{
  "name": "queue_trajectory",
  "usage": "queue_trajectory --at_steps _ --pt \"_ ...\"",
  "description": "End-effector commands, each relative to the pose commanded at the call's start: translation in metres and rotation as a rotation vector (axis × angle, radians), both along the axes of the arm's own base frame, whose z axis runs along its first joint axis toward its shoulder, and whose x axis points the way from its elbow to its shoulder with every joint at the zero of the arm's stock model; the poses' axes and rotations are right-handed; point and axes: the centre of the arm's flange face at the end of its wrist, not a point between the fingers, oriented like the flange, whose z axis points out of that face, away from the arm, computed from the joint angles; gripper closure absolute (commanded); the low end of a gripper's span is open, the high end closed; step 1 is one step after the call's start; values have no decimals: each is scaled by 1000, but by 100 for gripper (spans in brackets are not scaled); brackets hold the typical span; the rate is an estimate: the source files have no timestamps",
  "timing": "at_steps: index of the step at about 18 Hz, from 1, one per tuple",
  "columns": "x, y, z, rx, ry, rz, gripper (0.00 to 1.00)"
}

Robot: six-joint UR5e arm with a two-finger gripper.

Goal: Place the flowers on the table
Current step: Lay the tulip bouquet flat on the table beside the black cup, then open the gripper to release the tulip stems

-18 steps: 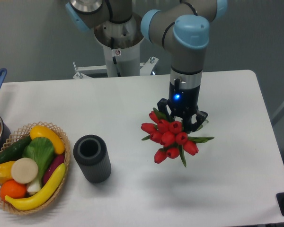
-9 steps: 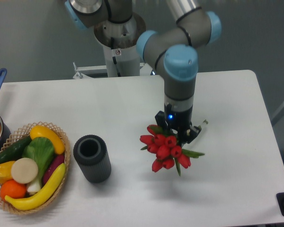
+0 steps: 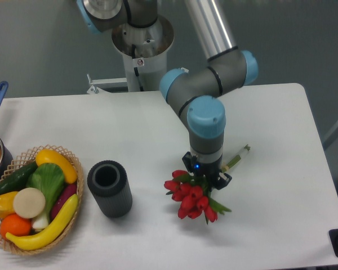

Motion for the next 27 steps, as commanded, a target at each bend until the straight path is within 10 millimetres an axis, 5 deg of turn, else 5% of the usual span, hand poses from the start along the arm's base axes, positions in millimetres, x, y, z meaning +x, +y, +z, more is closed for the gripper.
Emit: queue_trajectory --at_steps 7,9,11,12,16,22,27 --pt "2 4 -9 -6 -13 -2 54" --pt "4 7 -3 3 -7 -7 38" --pt "4 6 1 7 -2 -8 9" --pt "6 6 8 15 4 -12 4" --pt "10 -1 54 74 47 -5 0" --pt "-15 -21 146 156 154 36 0" --pt "-38 -63 198 220 74 48 0"
